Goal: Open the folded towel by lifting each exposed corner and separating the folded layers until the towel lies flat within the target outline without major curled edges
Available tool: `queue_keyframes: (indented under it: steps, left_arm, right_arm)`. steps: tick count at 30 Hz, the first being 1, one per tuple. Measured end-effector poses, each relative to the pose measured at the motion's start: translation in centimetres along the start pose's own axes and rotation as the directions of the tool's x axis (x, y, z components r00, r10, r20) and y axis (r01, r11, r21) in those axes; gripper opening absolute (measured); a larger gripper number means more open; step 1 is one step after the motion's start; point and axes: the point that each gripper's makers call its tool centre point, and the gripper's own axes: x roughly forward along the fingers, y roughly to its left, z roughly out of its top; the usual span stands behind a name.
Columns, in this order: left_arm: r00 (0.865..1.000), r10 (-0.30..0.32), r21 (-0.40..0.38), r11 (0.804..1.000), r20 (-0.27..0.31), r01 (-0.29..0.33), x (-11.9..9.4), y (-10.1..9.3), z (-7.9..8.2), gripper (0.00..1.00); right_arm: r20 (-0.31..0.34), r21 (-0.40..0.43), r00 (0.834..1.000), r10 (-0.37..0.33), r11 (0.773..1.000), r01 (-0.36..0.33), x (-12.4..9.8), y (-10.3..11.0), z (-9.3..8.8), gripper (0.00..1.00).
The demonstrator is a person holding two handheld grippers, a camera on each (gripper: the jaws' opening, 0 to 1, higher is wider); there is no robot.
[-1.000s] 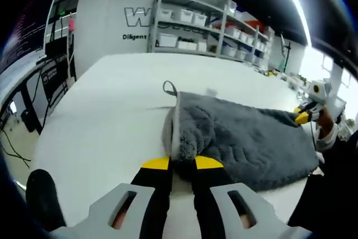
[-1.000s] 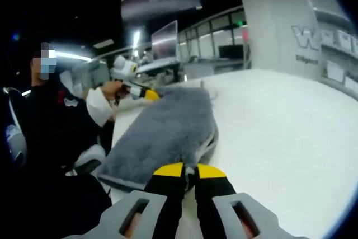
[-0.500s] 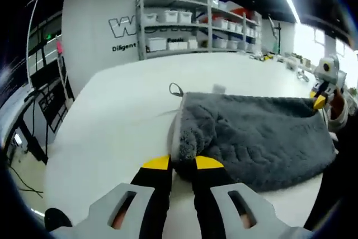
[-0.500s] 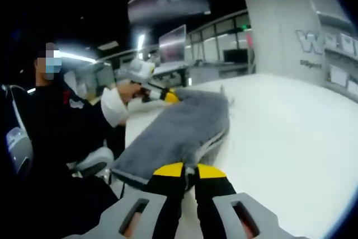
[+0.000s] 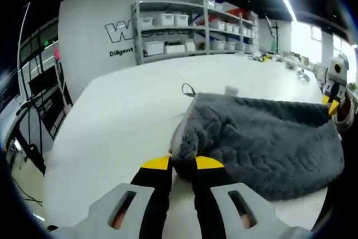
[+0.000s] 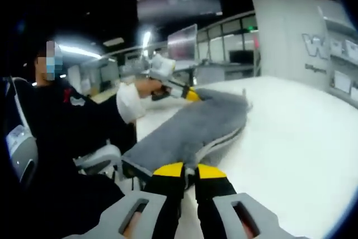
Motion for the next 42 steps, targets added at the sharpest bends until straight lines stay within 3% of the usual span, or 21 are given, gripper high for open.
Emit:
queue_keyframes:
  steps: [24, 42]
  left_arm:
    - [0.998, -0.050, 0.101, 0.993, -0.041, 0.054, 5.5, -1.9, 3.2, 0.13]
    - [0.995, -0.090, 0.130, 0.987, -0.046, 0.095, 8.8, -4.2, 5.0, 0.13]
  right_arm:
    - [-0.002, -0.021, 1.000, 0.027, 0.999, -0.027, 0.0, 2.5, -0.5, 0.03]
    - [-0.016, -0.040, 0.999, 0.049, 0.998, -0.050, -0.2, 4.0, -1.2, 0.03]
